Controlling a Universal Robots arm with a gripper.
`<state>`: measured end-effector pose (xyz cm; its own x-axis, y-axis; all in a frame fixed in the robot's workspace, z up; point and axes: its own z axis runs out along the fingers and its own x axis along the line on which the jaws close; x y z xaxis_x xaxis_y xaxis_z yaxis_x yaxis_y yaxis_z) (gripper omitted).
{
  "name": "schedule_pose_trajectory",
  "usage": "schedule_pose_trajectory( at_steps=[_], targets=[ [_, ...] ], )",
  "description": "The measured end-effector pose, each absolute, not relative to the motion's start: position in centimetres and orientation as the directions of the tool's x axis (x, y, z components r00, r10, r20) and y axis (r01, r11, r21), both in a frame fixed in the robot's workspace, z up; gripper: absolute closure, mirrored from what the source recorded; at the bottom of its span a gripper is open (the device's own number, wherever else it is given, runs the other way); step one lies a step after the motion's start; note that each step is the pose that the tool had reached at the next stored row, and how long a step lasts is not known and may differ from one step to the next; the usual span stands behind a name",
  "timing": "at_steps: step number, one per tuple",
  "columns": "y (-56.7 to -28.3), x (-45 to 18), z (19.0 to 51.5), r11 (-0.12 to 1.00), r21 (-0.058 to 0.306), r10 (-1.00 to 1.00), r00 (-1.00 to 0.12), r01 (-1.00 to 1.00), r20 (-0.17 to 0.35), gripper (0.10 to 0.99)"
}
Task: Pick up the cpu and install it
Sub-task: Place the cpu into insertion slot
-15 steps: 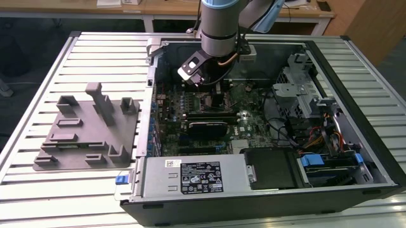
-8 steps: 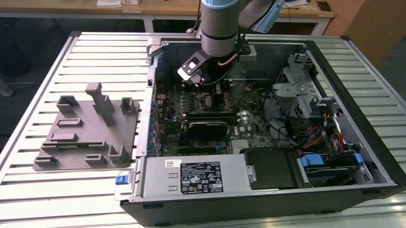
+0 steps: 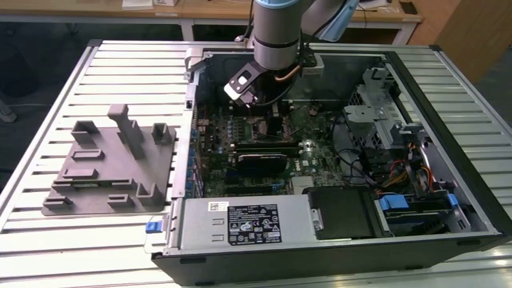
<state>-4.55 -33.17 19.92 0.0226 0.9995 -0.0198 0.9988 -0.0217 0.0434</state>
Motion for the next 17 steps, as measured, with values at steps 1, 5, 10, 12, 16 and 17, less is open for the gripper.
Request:
schedule_pose_trajectory(
  at_steps=[1,5,10,12,16,17],
  targets=[
    [-33.17,-4.55,19.92,-0.022,0.044,1.0,0.023,0.999,-0.02,0.482],
    [-33.17,-4.55,19.95,-0.022,0.043,1.0,0.023,0.999,-0.02,0.482],
    [-33.17,-4.55,19.98,-0.022,0.043,1.0,0.023,0.999,-0.02,0.62],
    [-33.18,-4.56,19.99,-0.022,0.043,1.0,0.023,0.999,-0.02,0.678],
    [-33.17,-4.56,20.02,-0.022,0.043,1.0,0.023,0.999,-0.02,0.914],
    [-33.17,-4.55,20.02,-0.022,0.043,1.0,0.023,0.999,-0.02,0.914]
  ],
)
